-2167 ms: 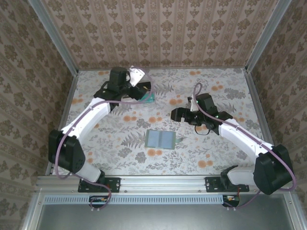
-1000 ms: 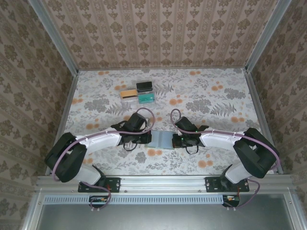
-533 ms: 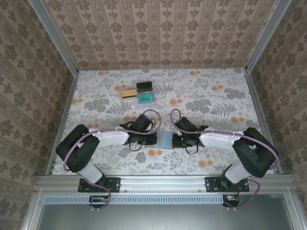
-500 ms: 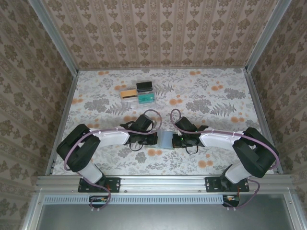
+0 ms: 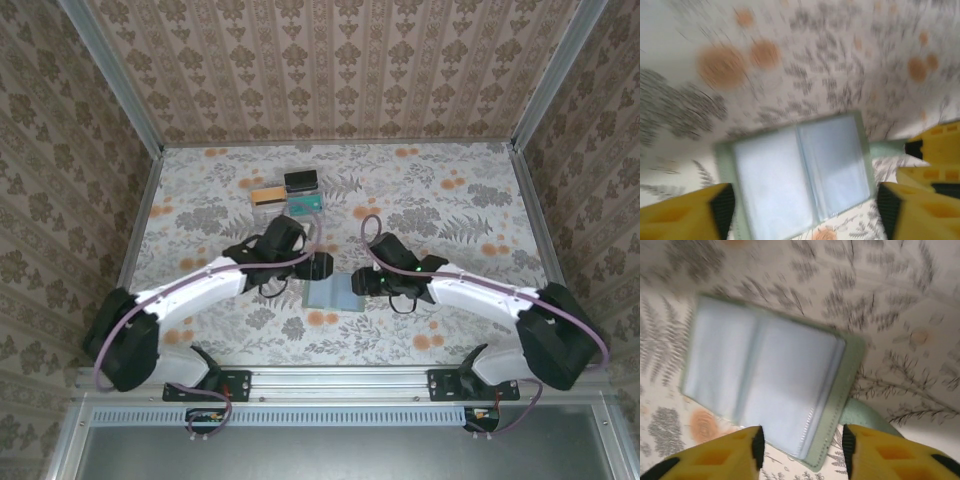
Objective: Take the credit cards out of the card holder
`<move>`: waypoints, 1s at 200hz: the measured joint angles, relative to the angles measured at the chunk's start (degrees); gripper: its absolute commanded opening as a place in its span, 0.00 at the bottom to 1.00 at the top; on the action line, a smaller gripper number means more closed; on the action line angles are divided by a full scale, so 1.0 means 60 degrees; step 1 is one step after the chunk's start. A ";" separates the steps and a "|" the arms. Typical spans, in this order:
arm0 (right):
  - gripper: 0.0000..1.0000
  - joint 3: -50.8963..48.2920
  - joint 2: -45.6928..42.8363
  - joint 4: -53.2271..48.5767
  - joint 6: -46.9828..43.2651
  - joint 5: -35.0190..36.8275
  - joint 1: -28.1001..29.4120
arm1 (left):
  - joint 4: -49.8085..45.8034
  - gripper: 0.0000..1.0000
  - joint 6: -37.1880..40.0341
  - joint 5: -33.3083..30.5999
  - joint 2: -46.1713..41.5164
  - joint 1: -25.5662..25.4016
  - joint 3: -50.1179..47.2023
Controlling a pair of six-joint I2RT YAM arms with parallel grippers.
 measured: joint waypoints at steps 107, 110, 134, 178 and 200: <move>1.00 -0.1016 -0.3483 0.0674 -0.2401 0.5140 -0.1825 | 0.0437 1.00 0.2535 -0.6043 -0.3526 0.3865 -0.2324; 1.00 -0.1151 -0.3490 0.0841 -0.2554 0.5246 -0.1883 | 0.0568 1.00 0.2659 -0.6080 -0.3512 0.3974 -0.2466; 1.00 -0.2237 -0.3228 0.2357 -0.3701 0.5821 -0.2484 | 0.2131 1.00 0.3544 -0.5880 -0.3249 0.5155 -0.3712; 1.00 -0.2295 -0.0984 0.4860 -0.4940 0.6156 -0.3840 | 0.5278 1.00 0.4237 -0.4776 -0.0994 0.6808 -0.4503; 1.00 -0.2299 0.0168 0.6419 -0.5410 0.5672 -0.4444 | 0.6910 1.00 0.4692 -0.4240 0.0178 0.6838 -0.4452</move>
